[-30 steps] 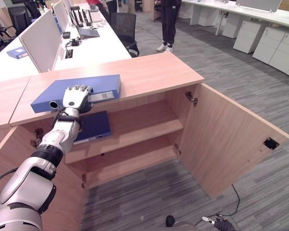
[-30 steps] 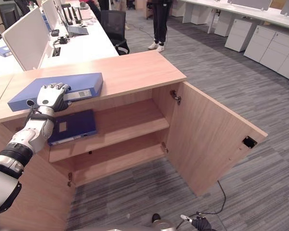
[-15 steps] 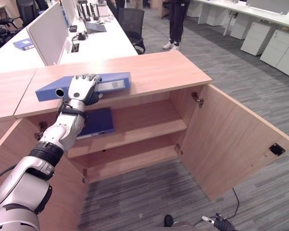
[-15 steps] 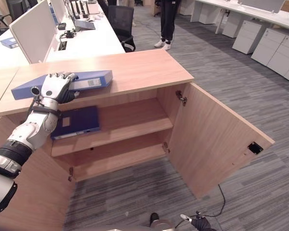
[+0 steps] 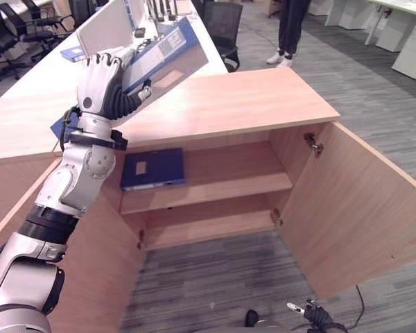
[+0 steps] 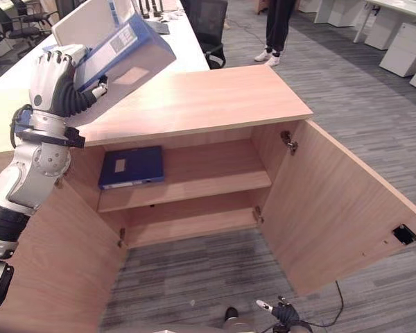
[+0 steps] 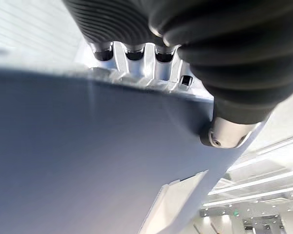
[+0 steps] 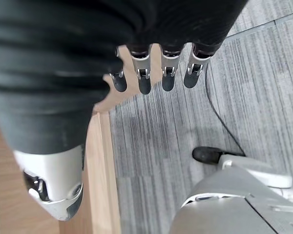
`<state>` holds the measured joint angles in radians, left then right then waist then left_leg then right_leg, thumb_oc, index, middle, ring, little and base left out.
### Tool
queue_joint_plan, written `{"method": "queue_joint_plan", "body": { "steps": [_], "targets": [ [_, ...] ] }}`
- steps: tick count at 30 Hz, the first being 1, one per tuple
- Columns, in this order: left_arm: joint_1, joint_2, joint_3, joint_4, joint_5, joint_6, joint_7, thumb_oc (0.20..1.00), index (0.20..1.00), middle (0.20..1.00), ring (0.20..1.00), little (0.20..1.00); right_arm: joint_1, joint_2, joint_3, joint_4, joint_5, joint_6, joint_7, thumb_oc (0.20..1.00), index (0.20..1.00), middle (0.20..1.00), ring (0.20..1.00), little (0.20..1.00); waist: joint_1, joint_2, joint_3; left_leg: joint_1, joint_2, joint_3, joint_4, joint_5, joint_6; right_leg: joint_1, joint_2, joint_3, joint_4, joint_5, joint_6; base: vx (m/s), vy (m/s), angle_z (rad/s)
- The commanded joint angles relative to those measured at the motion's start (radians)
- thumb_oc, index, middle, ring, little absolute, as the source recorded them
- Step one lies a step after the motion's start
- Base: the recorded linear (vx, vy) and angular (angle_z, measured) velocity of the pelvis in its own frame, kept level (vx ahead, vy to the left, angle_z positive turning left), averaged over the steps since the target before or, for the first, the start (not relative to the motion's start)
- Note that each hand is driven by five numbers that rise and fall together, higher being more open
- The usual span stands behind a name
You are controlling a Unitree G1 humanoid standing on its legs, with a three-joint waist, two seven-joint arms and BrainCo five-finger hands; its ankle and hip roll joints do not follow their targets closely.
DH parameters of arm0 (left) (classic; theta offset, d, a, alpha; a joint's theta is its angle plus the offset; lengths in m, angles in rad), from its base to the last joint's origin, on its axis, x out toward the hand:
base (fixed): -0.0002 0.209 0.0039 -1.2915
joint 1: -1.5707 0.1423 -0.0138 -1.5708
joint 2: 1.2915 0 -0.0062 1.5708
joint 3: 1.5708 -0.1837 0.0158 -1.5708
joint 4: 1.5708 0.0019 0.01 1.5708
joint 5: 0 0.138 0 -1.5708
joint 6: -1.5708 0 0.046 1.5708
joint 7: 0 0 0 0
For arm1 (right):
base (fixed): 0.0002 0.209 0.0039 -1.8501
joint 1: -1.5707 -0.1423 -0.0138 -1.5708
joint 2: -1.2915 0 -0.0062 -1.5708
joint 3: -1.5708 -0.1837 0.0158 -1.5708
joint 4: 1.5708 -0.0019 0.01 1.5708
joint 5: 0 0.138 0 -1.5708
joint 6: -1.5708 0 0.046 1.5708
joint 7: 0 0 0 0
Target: Put the empty folder in the office cabinet
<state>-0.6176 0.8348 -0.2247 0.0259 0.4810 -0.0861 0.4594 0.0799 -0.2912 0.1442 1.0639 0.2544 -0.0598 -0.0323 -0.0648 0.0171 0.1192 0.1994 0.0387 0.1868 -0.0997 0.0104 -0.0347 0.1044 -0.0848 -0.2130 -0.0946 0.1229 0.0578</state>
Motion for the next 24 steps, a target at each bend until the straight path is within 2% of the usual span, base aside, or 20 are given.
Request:
{"method": "queue_joint_plan", "body": {
  "steps": [1, 3, 5, 6, 8, 11, 13, 17, 21, 24],
  "targets": [
    [-0.081, 0.035, 0.097, -0.029, -0.087, -0.071, 0.035, 0.2, 0.2, 0.2, 0.2, 0.2, -0.037, -0.004, -0.012, 0.054, -0.001, -0.011, 0.01, 1.0, 1.0, 1.0, 1.0, 1.0, 0.01, 0.012, -0.016, 0.005, 0.053, -0.038, 0.012, -0.058, -0.093, 0.083, -0.081, -0.006, 0.019, -0.145, 0.139, -0.03, -0.031, 0.2],
    [-0.048, 0.015, 0.127, -0.07, -0.134, -0.093, 0.017, 0.2, 0.2, 0.2, 0.2, 0.2, -0.039, -0.003, -0.013, 0.053, -0.001, -0.009, 0.011, 1.0, 1.0, 1.0, 1.0, 1.0, 0.017, 0.014, -0.019, 0.001, 0.052, -0.047, 0.012, -0.055, -0.094, 0.085, -0.081, -0.011, 0.016, -0.146, 0.137, -0.04, -0.033, 0.17],
    [0.028, -0.039, 0.186, -0.132, -0.27, -0.137, -0.025, 0.2, 0.2, 0.2, 0.2, 0.2, -0.049, -0.003, -0.015, 0.045, -0.003, -0.006, 0.015, 1.0, 1.0, 1.0, 1.0, 1.0, 0.032, 0.018, -0.02, -0.007, 0.052, -0.057, 0.012, -0.049, -0.094, 0.085, -0.081, -0.021, 0.014, -0.145, 0.133, -0.05, -0.039, 0.14],
    [0.036, -0.04, 0.194, -0.139, -0.273, -0.136, -0.029, 0.2, 0.2, 0.2, 0.2, 0.2, -0.049, -0.005, -0.013, 0.045, -0.003, -0.006, 0.015, 1.0, 1.0, 1.0, 1.0, 1.0, 0.03, 0.021, -0.021, -0.007, 0.052, -0.056, 0.012, -0.049, -0.095, 0.085, -0.081, -0.021, 0.014, -0.145, 0.133, -0.03, -0.03, 0.05],
    [0.115, -0.115, 0.231, -0.186, -0.432, -0.183, -0.06, 0.2, 0.2, 0.2, 0.2, 0.2, -0.06, 0.003, -0.017, 0.039, 0.004, -0.001, 0.019, 1.0, 1.0, 1.0, 1.0, 1.0, 0.047, 0.02, -0.018, -0.011, 0.052, -0.06, 0.012, -0.045, -0.095, 0.086, -0.08, -0.027, 0.013, -0.146, 0.129, -0.03, -0.036, 0.02],
    [0.16, -0.148, 0.253, -0.215, -0.501, -0.202, -0.086, 0.2, 0.2, 0.2, 0.2, 0.2, -0.061, 0.003, -0.016, 0.029, 0.01, 0.0, 0.02, 1.0, 1.0, 1.0, 1.0, 1.0, 0.051, 0.023, -0.017, -0.014, 0.052, -0.064, 0.012, -0.042, -0.095, 0.088, -0.08, -0.031, 0.013, -0.146, 0.127, -0.03, -0.026, 0.02],
    [0.332, -0.267, 0.286, -0.306, -0.808, -0.244, -0.221, 0.2, 0.2, 0.2, 0.2, 0.2, -0.077, 0.009, -0.005, 0.008, 0.007, 0.008, 0.035, 1.0, 1.0, 1.0, 1.0, 1.0, 0.077, 0.027, -0.011, -0.028, 0.048, -0.087, 0.012, -0.035, -0.094, 0.093, -0.078, -0.049, 0.009, -0.148, 0.116, -0.06, -0.054, 0.22],
    [0.402, -0.305, 0.286, -0.342, -0.926, -0.233, -0.281, 0.2, 0.2, 0.2, 0.2, 0.2, -0.079, 0.008, 0.003, 0.002, -0.002, 0.011, 0.038, 1.0, 1.0, 1.0, 1.0, 1.0, 0.085, 0.028, -0.01, -0.031, 0.048, -0.096, 0.012, -0.033, -0.093, 0.098, -0.077, -0.057, 0.008, -0.149, 0.111, -0.02, -0.018, 0.23],
    [0.51, -0.342, 0.27, -0.356, -1.032, -0.188, -0.357, 0.2, 0.2, 0.2, 0.2, 0.2, -0.095, 0.01, 0.01, -0.032, 0.006, 0.014, 0.052, 1.0, 1.0, 1.0, 1.0, 1.0, 0.1, 0.03, -0.006, -0.033, 0.048, -0.103, 0.012, -0.032, -0.091, 0.1, -0.076, -0.062, 0.008, -0.149, 0.107, -0.01, -0.004, 0.03],
    [0.562, -0.35, 0.266, -0.357, -1.01, -0.17, -0.369, 0.2, 0.2, 0.2, 0.2, 0.2, -0.107, 0.007, 0.018, -0.113, 0.037, 0.004, 0.062, 1.0, 1.0, 1.0, 1.0, 1.0, 0.11, 0.027, -0.004, -0.033, 0.05, -0.108, 0.012, -0.031, -0.09, 0.101, -0.075, -0.063, 0.009, -0.15, 0.104, 0.0, 0.0, 0.0]
  ]
}}
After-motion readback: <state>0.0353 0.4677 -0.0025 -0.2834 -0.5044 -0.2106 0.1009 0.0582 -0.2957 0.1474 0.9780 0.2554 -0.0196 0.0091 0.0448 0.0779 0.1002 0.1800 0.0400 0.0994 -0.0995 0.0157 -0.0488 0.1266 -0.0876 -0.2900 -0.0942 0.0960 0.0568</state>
